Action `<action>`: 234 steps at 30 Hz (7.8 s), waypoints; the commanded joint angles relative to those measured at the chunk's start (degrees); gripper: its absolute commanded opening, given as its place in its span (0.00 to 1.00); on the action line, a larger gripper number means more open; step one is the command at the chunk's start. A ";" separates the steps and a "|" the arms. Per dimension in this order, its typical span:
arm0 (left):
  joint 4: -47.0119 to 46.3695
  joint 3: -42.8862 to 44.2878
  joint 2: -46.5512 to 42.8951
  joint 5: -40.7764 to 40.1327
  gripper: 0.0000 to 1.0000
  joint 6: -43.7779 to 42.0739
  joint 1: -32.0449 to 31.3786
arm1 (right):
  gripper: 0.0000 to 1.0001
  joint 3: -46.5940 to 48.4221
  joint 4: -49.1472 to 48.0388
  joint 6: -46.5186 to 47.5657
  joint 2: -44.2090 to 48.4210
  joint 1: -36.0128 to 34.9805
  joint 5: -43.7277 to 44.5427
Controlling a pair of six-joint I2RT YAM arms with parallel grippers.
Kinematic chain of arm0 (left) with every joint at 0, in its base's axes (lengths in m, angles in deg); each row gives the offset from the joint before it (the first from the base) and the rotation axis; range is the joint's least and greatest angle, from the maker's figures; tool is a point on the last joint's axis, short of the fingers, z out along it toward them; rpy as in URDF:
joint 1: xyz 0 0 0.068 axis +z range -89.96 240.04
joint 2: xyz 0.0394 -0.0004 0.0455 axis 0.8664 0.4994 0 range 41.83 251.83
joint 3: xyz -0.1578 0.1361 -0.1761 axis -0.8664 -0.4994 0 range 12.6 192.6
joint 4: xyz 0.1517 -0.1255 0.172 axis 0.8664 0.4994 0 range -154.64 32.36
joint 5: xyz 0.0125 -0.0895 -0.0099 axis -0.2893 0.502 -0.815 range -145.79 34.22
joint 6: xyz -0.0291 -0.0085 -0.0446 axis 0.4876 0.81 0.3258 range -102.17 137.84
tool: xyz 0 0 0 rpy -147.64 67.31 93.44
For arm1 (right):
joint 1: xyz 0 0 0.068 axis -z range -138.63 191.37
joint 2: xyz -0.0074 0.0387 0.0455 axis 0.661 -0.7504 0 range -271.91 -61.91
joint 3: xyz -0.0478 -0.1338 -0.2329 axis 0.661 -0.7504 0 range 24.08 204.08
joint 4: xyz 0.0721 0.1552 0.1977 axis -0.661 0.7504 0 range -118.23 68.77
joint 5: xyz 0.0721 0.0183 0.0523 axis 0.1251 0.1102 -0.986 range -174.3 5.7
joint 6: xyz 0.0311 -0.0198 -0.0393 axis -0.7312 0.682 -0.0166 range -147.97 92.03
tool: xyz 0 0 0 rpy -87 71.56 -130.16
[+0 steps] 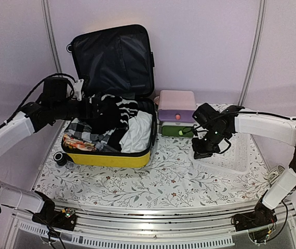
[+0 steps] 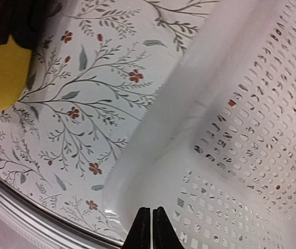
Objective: Open, take out, and arrange the luggage
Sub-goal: Move the bin to the center of the board, then pick up the clothes from the opened luggage, then pass from the left arm to the right, then place the clothes in the bin, then adjust the clothes in the bin.
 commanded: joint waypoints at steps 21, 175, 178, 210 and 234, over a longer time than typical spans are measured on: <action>22.04 17.37 17.19 -34.11 0.98 -5.37 -4.02 | 0.15 2.44 -17.64 3.09 7.58 1.23 2.24; -24.67 -6.19 0.16 11.22 0.84 15.51 -5.21 | 0.01 -36.89 -44.01 -64.39 45.00 16.23 20.26; -24.72 -5.88 0.50 11.30 0.84 15.33 -5.41 | 0.01 -38.76 -51.24 -64.15 43.29 16.26 21.98; -24.63 -3.98 4.19 11.66 0.85 13.52 -6.11 | 0.96 -32.17 -33.61 -78.61 30.93 4.19 2.09; -24.69 -0.86 10.61 10.00 0.86 14.19 -11.46 | 0.03 -10.43 -16.87 13.98 17.36 8.64 8.75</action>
